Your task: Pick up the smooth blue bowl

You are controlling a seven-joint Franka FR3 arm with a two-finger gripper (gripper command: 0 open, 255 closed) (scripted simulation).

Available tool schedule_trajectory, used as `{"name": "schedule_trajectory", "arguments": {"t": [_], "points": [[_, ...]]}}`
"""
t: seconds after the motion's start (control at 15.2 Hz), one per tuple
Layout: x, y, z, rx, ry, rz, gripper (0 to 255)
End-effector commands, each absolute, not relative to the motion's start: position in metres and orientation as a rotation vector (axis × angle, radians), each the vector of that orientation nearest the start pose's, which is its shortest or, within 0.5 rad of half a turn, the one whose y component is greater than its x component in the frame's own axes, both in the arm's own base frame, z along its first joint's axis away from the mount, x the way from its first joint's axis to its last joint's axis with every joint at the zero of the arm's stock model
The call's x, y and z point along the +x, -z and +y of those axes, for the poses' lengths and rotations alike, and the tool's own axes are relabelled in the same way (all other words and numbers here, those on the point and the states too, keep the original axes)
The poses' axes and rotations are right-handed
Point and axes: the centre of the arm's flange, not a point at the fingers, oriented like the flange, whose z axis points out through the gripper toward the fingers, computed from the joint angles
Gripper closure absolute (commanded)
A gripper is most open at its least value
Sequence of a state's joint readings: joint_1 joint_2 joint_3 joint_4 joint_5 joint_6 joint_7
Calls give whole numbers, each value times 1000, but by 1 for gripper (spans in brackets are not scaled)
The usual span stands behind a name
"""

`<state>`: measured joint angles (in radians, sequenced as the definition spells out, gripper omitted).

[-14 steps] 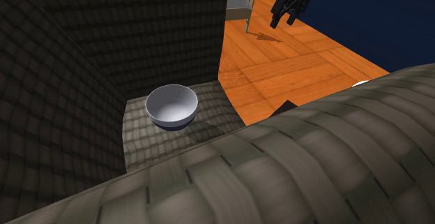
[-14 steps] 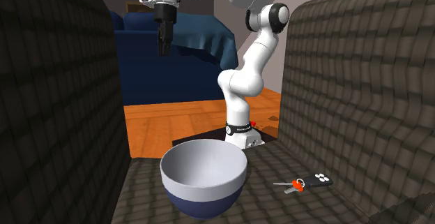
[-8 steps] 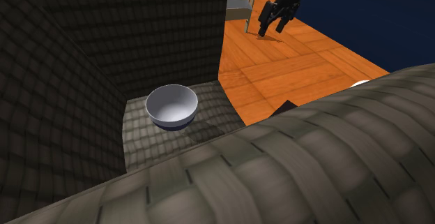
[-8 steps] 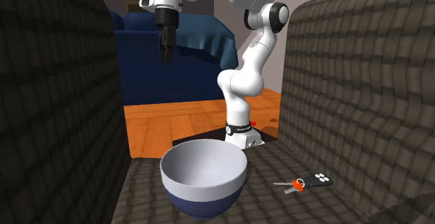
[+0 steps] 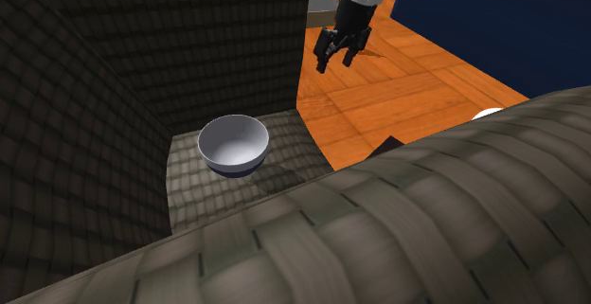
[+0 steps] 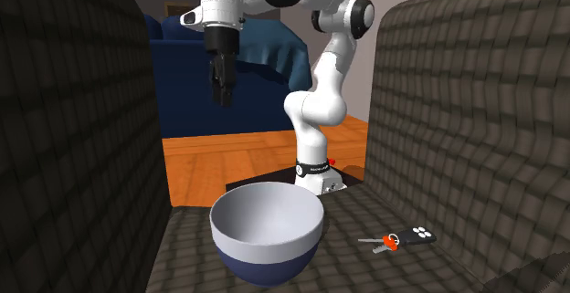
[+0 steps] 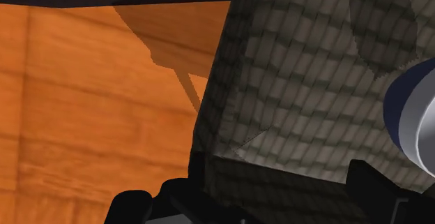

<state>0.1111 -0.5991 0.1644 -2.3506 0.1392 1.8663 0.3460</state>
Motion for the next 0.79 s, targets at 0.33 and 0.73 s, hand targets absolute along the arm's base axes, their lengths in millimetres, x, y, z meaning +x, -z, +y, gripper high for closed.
{"name": "schedule_trajectory", "arguments": {"t": [0.33,0.73], "points": [[381,-514,208,-3044,109,172,0],[396,-482,277,-3032,80,152,0]]}}
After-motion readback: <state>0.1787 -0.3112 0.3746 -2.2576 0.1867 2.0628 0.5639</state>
